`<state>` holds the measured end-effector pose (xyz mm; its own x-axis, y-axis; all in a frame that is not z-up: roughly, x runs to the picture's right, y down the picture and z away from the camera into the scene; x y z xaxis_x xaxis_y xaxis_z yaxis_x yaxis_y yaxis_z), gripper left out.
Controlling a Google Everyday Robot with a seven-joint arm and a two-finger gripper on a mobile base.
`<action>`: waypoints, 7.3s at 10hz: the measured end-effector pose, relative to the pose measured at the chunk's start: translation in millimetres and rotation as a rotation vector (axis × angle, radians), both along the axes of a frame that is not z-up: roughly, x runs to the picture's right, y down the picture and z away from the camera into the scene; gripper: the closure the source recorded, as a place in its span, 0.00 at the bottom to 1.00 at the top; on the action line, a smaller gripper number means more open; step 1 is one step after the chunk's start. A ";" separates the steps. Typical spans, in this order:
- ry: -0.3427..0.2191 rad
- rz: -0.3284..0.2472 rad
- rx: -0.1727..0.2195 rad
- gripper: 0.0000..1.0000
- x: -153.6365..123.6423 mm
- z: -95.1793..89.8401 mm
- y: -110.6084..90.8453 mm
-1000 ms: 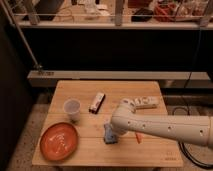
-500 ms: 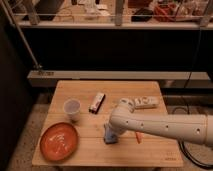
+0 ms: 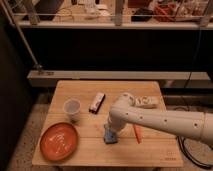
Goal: Wipe the white sponge on the table
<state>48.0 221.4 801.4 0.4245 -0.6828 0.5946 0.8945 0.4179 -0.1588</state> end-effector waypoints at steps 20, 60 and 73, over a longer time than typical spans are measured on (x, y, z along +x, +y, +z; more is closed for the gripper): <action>-0.080 -0.218 0.007 0.20 6.5 11.4 35.3; -0.188 -0.324 -0.008 0.46 -59.5 -8.8 58.2; -0.044 -0.170 0.057 0.68 23.0 19.1 4.7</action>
